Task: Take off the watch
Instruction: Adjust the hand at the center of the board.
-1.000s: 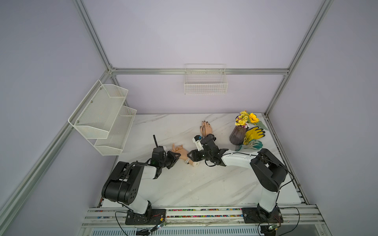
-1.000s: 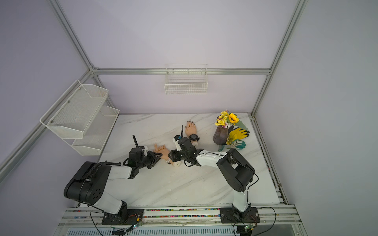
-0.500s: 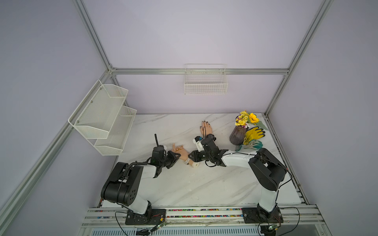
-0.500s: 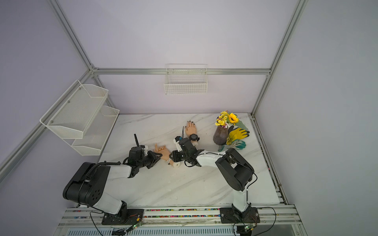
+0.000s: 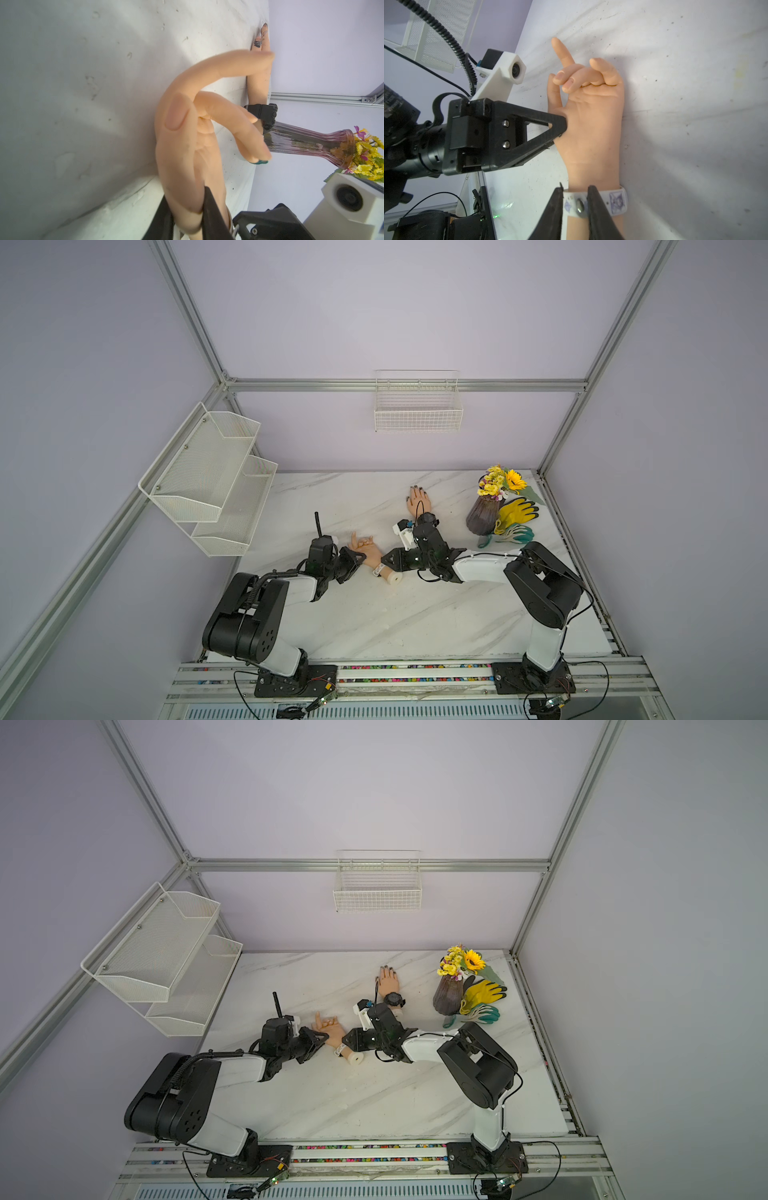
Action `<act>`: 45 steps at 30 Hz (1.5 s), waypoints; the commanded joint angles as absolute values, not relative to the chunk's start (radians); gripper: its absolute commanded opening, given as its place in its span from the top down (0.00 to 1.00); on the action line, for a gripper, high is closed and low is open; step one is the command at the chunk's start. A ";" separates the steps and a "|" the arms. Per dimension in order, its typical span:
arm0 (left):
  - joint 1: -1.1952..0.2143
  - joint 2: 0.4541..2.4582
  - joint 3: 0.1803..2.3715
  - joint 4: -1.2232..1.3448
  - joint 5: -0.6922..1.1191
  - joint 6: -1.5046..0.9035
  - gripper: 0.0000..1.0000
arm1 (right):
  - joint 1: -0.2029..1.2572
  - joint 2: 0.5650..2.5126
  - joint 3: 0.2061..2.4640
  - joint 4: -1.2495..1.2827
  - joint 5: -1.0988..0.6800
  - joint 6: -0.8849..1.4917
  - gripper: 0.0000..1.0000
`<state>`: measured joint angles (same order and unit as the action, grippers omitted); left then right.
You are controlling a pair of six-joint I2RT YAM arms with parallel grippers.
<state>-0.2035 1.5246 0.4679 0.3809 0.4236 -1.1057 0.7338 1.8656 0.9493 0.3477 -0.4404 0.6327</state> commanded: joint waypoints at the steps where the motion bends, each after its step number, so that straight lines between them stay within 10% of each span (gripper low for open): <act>1: -0.202 1.527 0.473 0.319 0.327 -1.058 0.96 | 0.747 1.839 0.902 0.488 -0.573 0.722 0.77; 22: -0.202 1.514 0.465 0.269 0.251 -1.042 0.98 | 0.824 1.923 0.908 0.546 -0.509 0.809 1.00; 45: -0.306 1.435 0.530 -0.017 -0.111 -0.989 1.00 | 0.972 1.854 1.109 0.233 -0.073 0.606 1.00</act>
<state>-0.2890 1.4349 0.5255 0.1570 0.0544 -1.0225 0.9371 1.8961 1.0645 0.2619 -0.1368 0.6609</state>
